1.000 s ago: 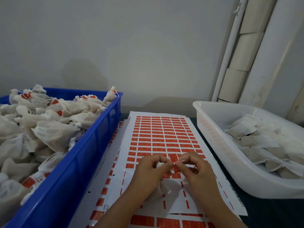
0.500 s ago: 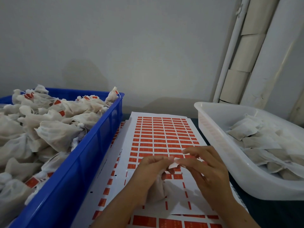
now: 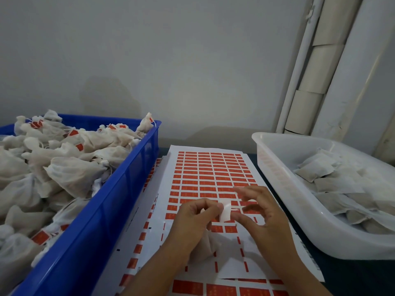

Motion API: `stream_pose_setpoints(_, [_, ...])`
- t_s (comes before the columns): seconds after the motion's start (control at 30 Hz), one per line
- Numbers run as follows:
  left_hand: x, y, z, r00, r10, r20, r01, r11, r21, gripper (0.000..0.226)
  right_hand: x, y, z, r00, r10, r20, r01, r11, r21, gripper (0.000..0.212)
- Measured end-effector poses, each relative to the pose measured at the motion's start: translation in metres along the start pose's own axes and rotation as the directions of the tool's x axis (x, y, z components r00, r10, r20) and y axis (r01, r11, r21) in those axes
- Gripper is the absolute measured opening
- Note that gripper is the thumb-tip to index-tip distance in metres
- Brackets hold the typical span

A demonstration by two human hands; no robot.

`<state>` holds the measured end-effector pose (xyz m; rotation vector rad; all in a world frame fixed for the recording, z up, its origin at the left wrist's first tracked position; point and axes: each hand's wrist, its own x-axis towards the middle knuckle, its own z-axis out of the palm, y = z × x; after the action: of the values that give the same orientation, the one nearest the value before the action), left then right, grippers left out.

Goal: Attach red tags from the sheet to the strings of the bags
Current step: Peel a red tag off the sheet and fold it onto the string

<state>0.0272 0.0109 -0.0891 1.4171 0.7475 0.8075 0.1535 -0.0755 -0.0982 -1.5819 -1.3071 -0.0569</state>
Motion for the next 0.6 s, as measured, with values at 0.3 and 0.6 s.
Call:
stream_pose_setpoints(0.3, [-0.0006, -0.0027, 0.0012, 1.000, 0.012, -0.011, -0.012, 1.000, 0.006, 0.017, -0.0021, 0.0052, -0.0002, 0.947, -0.322, -0.010, 0.301, 0.897, -0.323, 0.037])
stream_pose_setpoints(0.6, [0.0005, -0.0052, -0.0003, 1.000, 0.009, -0.009, -0.010, 1.000, -0.001, 0.009, -0.0032, -0.0036, -0.0011, 0.985, -0.166, 0.036, 0.170, 0.966, -0.197, 0.006])
